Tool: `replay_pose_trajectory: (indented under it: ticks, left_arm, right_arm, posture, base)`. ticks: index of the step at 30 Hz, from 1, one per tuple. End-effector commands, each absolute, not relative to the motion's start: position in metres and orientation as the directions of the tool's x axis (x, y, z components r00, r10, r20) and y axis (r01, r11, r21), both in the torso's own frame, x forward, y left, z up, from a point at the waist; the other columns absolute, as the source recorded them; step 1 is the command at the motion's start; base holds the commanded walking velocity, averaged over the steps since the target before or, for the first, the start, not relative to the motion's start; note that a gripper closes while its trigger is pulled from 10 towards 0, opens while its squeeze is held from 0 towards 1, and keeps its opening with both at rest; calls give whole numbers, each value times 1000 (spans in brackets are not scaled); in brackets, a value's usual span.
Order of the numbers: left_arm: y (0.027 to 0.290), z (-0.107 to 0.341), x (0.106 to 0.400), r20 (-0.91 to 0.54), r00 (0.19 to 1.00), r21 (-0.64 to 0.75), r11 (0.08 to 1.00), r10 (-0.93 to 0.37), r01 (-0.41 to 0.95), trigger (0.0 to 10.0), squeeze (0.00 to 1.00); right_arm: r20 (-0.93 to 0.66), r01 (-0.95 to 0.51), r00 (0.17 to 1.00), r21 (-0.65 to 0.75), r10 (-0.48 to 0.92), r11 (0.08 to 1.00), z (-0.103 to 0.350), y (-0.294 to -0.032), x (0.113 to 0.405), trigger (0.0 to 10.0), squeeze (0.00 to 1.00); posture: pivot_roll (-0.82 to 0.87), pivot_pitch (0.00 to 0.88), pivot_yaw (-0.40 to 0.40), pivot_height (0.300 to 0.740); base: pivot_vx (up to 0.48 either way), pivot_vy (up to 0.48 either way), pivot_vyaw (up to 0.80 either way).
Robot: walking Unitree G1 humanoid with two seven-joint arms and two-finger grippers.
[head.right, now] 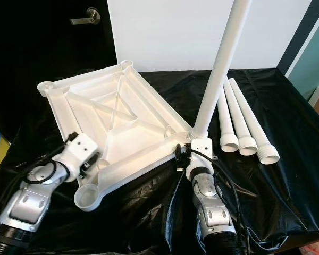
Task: Building children table
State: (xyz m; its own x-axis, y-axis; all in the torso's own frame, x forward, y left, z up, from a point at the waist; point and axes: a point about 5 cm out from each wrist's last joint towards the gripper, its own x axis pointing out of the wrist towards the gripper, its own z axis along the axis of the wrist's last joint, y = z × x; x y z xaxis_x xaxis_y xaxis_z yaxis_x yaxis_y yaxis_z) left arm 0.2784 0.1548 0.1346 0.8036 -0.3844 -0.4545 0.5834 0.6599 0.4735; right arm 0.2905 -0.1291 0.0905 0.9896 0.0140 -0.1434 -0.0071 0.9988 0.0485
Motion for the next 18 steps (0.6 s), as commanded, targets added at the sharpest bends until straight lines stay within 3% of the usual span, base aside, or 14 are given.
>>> replay_pose_trajectory:
  ticks: [1, 8, 13, 18]
  left_arm:
    - [134, 119, 265, -533, 685, 367, 594, -497, 716, 10000, 0]
    - [98, 120, 255, -511, 621, 299, 555, -594, 777, 10000, 0]
    - [92, 121, 254, -509, 613, 289, 550, -605, 783, 10000, 0]
    - [76, 125, 252, -479, 589, 244, 546, -651, 802, 10000, 0]
  right_arm:
    - [-273, -28, 961, 85, 50, 996, 67, -126, 285, 10000, 0]
    - [-241, -72, 961, 253, 135, 965, 74, -121, 303, 10000, 0]
    - [-230, -86, 961, 282, 155, 956, 79, -121, 312, 10000, 0]
    - [-192, -195, 947, 300, 259, 934, 90, -109, 328, 10000, 0]
  posture:
    - [24, 62, -40, 740]
    - [16, 65, -30, 740]
    - [17, 62, -28, 740]
    - [20, 51, -35, 740]
  base:
    - [0, 0, 0]
    - [0, 0, 0]
    - [0, 0, 0]
    - [0, 0, 0]
